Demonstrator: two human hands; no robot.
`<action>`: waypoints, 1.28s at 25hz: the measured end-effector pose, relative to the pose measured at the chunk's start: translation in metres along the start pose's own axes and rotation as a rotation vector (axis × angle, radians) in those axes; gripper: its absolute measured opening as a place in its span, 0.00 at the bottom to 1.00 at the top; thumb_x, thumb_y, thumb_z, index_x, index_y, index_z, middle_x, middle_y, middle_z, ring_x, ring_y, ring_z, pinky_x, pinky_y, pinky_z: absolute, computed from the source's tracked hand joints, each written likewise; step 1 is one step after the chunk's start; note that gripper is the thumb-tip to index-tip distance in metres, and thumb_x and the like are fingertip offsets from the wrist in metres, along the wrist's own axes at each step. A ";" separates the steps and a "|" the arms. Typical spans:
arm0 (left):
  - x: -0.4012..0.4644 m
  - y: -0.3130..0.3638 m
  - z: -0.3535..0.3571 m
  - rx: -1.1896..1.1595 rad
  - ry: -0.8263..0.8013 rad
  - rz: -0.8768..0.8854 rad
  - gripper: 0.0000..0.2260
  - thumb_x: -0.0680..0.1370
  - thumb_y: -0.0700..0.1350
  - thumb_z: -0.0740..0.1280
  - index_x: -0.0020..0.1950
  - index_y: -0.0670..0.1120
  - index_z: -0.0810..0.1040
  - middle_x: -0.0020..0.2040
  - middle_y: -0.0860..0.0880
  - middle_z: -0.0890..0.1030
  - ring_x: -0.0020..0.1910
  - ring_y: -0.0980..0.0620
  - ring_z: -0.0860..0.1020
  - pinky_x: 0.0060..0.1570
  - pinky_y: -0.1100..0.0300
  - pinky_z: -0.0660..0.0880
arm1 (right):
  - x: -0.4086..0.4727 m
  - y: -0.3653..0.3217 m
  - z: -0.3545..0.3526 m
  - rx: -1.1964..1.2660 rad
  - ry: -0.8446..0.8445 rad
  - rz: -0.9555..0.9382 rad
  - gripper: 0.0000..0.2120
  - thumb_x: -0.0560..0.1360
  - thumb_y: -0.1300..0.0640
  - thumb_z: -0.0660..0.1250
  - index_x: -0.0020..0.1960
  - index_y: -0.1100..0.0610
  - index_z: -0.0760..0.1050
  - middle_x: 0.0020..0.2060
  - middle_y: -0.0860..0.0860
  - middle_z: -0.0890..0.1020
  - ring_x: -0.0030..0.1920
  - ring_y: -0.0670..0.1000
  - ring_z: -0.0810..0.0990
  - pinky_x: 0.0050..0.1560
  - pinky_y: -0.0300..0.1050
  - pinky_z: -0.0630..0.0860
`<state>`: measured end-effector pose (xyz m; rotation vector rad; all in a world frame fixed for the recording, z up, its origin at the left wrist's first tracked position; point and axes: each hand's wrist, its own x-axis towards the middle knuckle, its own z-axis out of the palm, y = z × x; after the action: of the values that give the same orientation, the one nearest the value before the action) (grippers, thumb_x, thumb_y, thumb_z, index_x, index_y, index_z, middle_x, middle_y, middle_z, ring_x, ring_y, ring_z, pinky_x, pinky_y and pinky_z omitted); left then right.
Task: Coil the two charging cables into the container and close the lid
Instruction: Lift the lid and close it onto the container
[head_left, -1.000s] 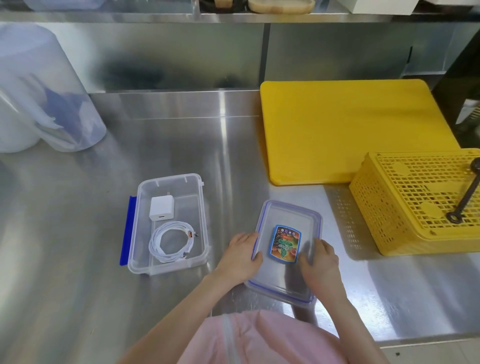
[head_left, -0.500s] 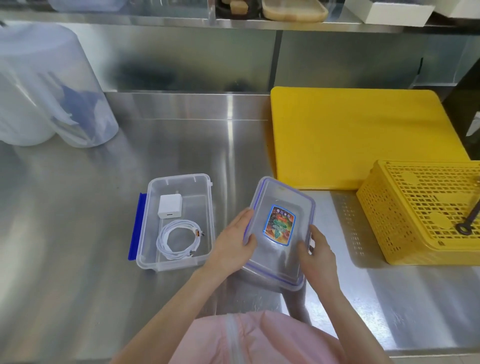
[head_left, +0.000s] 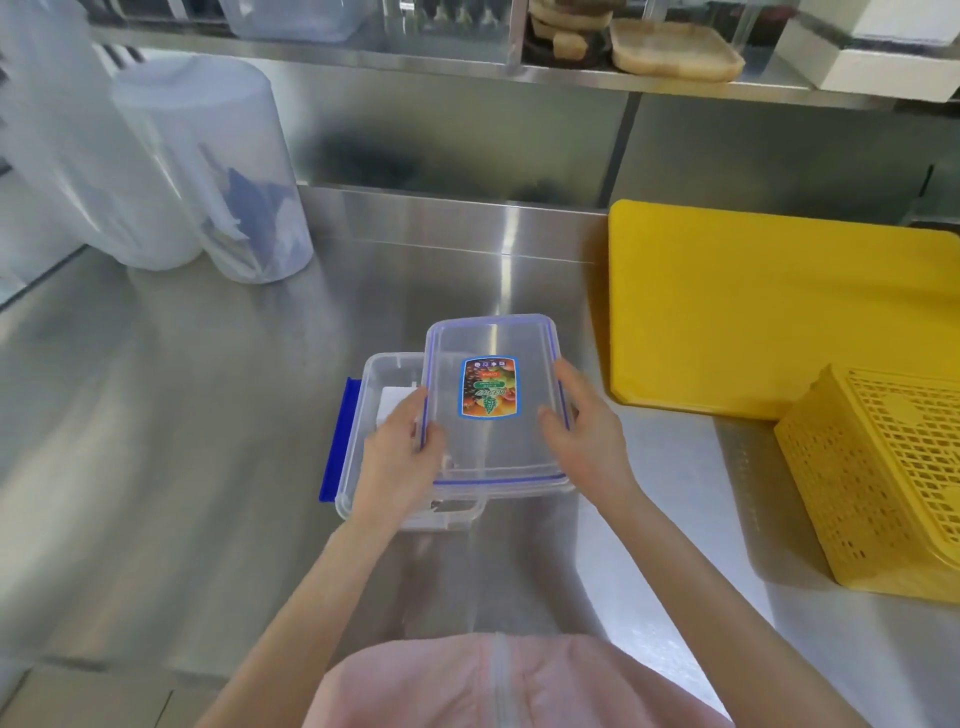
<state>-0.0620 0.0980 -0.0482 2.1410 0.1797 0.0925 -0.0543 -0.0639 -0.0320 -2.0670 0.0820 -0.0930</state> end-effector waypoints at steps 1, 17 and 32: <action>0.002 -0.005 -0.005 0.016 0.028 -0.012 0.18 0.78 0.40 0.57 0.67 0.49 0.70 0.41 0.47 0.75 0.32 0.56 0.69 0.32 0.70 0.65 | 0.004 0.000 0.008 -0.016 -0.019 -0.003 0.23 0.76 0.62 0.60 0.70 0.54 0.63 0.68 0.49 0.70 0.67 0.48 0.68 0.66 0.48 0.70; 0.006 -0.068 -0.022 0.106 0.092 0.003 0.15 0.74 0.30 0.53 0.55 0.37 0.74 0.44 0.41 0.76 0.48 0.36 0.69 0.49 0.49 0.68 | -0.005 0.019 0.071 -0.101 -0.268 -0.022 0.24 0.76 0.63 0.58 0.71 0.58 0.60 0.75 0.49 0.56 0.74 0.46 0.57 0.63 0.27 0.51; 0.005 -0.086 -0.023 -0.102 0.067 -0.273 0.21 0.79 0.47 0.59 0.71 0.44 0.63 0.64 0.46 0.74 0.66 0.44 0.70 0.60 0.54 0.67 | -0.006 0.028 0.072 -0.066 -0.253 0.005 0.23 0.78 0.58 0.57 0.72 0.53 0.58 0.71 0.49 0.63 0.70 0.48 0.65 0.64 0.36 0.62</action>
<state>-0.0681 0.1639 -0.1081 1.9941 0.4934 0.0133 -0.0539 -0.0136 -0.0910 -2.1275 -0.0664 0.1769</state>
